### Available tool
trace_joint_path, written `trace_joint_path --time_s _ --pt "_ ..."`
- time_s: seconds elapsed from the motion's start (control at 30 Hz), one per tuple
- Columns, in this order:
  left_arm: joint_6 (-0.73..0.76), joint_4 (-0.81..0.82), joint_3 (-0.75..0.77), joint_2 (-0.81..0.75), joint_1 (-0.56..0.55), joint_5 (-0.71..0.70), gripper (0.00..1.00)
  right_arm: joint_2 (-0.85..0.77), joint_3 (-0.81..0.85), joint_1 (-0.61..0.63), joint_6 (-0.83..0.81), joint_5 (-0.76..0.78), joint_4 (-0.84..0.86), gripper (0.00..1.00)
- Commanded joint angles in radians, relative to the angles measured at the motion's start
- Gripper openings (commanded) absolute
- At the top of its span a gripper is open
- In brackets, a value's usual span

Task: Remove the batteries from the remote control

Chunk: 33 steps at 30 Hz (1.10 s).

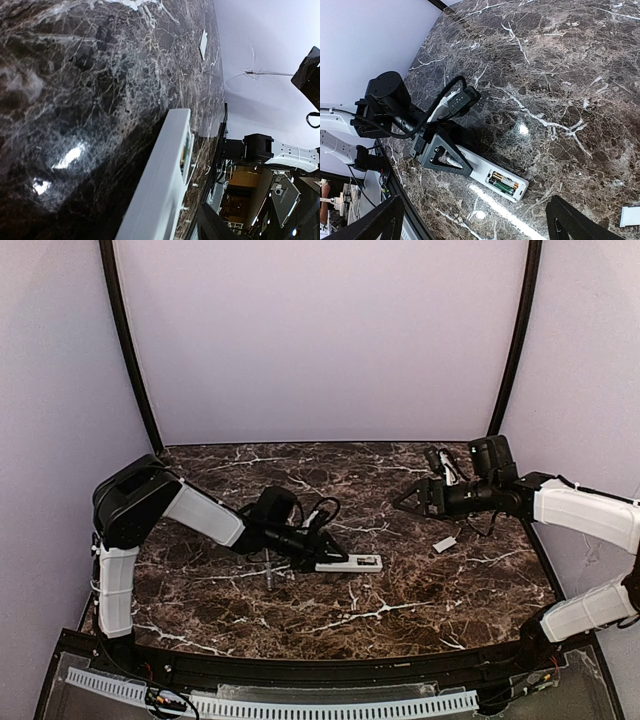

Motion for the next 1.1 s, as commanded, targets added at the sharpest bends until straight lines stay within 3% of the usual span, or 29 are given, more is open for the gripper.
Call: trace_joint_path --time_s 0.0,0.17,0.37,0.77,1.07 --pt "0.074 -0.118 0.024 -0.009 -0.004 -0.029 0.56 -0.016 -0.014 -0.006 0.008 -0.009 0.024 0.99" --pt "0.183 -0.313 0.080 -0.032 -0.003 -0.078 0.63 -0.029 -0.012 -0.005 0.001 0.008 0.000 0.99" --pt "0.337 -0.553 0.122 -0.078 -0.004 -0.263 0.70 -0.039 -0.011 -0.005 -0.012 0.036 -0.026 0.99" --pt "0.437 -0.736 0.144 -0.160 -0.019 -0.475 0.72 -0.036 -0.003 -0.006 -0.020 0.054 -0.045 0.99" --pt "0.425 -0.834 0.086 -0.298 -0.035 -0.619 0.72 -0.027 -0.006 -0.005 -0.017 0.060 -0.044 0.99"
